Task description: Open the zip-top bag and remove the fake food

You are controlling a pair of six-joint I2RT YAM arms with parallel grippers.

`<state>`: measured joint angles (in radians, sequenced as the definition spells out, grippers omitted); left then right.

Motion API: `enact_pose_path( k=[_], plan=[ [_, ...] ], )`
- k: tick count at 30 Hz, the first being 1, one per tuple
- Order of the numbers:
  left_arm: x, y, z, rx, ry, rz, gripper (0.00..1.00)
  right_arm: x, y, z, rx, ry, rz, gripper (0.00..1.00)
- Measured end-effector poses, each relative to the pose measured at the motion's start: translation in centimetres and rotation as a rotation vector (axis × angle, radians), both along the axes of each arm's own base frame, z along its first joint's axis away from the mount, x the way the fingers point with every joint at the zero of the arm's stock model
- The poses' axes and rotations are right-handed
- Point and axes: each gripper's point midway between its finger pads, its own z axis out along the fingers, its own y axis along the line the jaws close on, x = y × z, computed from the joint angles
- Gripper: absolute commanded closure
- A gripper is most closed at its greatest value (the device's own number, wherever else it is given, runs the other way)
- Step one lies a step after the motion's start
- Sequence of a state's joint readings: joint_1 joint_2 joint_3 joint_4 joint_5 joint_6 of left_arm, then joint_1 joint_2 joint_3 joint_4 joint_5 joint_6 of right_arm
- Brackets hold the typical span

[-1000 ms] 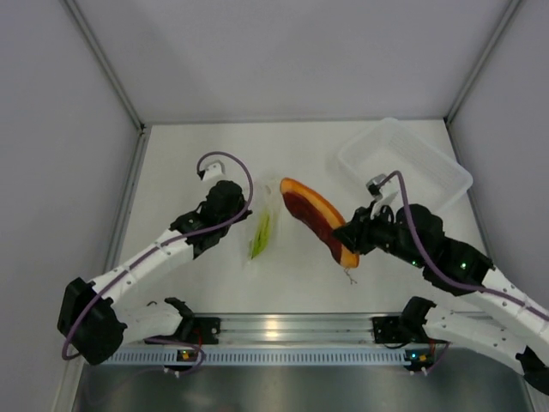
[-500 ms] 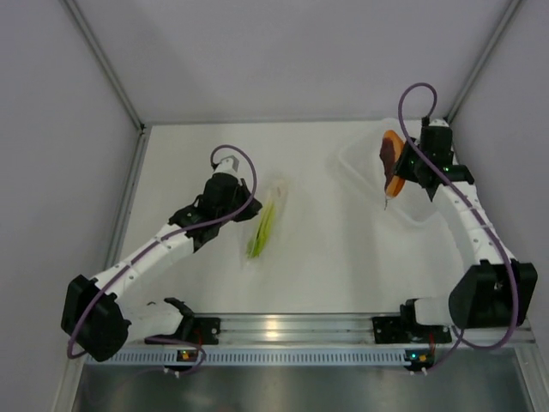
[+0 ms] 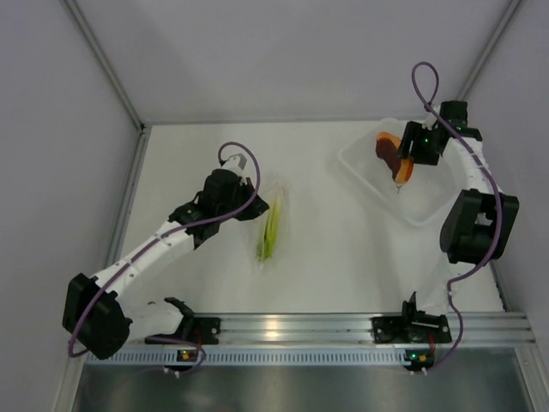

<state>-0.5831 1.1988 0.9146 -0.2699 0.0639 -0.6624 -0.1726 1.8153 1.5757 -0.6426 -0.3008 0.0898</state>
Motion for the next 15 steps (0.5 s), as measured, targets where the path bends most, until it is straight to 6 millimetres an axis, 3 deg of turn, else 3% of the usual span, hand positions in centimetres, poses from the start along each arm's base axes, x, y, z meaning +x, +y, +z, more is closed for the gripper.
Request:
enact_pose_path(
  k=[1, 7, 9, 11, 12, 14, 15],
  plan=[
    [0.0, 0.0, -0.1, 0.002, 0.001, -0.004, 1.00, 0.1, -0.3, -0.1, -0.014, 0.013, -0.011, 0.11],
    [-0.1, 0.0, -0.2, -0.002, 0.015, 0.000, 1.00, -0.7, -3.2, 0.2, -0.196, 0.069, -0.125, 0.00],
    [-0.2, -0.2, -0.3, -0.013, 0.027, 0.005, 1.00, -1.2, -3.1, 1.1, -0.250, 0.060, -0.151, 0.01],
    [-0.1, -0.4, -0.2, -0.030, 0.042, 0.017, 1.00, -2.1, -0.9, 2.6, -0.278, 0.004, -0.145, 0.01],
    [-0.1, -0.4, -0.1, -0.036, 0.049, 0.024, 1.00, -2.8, 1.4, 3.4, -0.264, -0.044, -0.110, 0.01],
    [0.0, -0.6, 0.4, -0.056, 0.054, 0.048, 1.00, -5.0, 8.1, 5.0, -0.147, -0.161, 0.015, 0.03],
    [0.2, -0.6, 0.7, -0.066, 0.054, 0.068, 1.00, -6.7, 11.6, 5.7, -0.069, -0.206, 0.093, 0.09]
  ],
)
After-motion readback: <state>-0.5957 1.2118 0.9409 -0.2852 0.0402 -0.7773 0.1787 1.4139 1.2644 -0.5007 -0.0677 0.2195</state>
